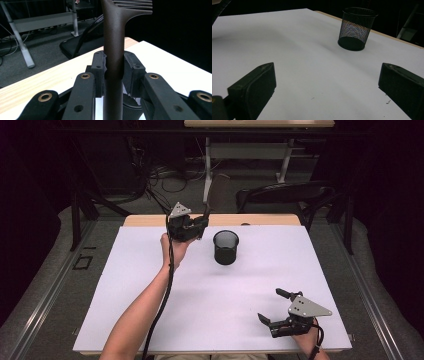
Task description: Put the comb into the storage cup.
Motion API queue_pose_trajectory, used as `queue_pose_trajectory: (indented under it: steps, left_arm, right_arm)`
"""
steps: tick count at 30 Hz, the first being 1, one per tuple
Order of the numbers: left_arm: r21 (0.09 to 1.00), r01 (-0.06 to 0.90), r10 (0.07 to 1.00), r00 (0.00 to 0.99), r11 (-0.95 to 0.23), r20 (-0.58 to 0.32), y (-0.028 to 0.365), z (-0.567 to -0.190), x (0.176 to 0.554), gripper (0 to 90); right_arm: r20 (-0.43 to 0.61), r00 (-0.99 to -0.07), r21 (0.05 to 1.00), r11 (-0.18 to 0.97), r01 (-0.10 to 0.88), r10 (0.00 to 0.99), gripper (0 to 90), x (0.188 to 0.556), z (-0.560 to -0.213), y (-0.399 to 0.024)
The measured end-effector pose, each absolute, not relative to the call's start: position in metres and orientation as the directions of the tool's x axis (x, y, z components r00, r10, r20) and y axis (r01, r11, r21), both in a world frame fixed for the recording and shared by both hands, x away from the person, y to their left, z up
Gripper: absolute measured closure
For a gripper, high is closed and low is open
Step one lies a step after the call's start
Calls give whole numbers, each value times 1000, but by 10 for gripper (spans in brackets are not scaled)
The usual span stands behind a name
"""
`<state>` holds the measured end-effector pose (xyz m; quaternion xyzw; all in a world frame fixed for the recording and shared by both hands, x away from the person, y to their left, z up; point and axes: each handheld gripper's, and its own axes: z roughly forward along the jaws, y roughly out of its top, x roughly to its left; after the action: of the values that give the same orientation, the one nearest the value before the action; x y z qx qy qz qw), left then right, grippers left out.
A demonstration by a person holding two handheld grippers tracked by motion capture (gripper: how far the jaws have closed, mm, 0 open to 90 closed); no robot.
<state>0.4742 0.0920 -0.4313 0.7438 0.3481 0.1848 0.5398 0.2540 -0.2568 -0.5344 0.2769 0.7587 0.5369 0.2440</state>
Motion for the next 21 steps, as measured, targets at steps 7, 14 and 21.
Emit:
queue_pose_trajectory:
  steps: [7,14,21]
  left_arm:
    - [935,316,711,694,-163,-111,88,-433,476,728]
    - [936,312,701,704,-162,-114,82,-434,477,727]
    - [938,310,690,714,-157,-121,75,-434,479,727]
  right_arm:
    - [-71,-728,951,268,157,682,9,254,-535,-257]
    - [-70,-728,950,268,159,682,9,254,-535,-257]
    - [-71,-728,951,267,158,682,9,254,-535,-256]
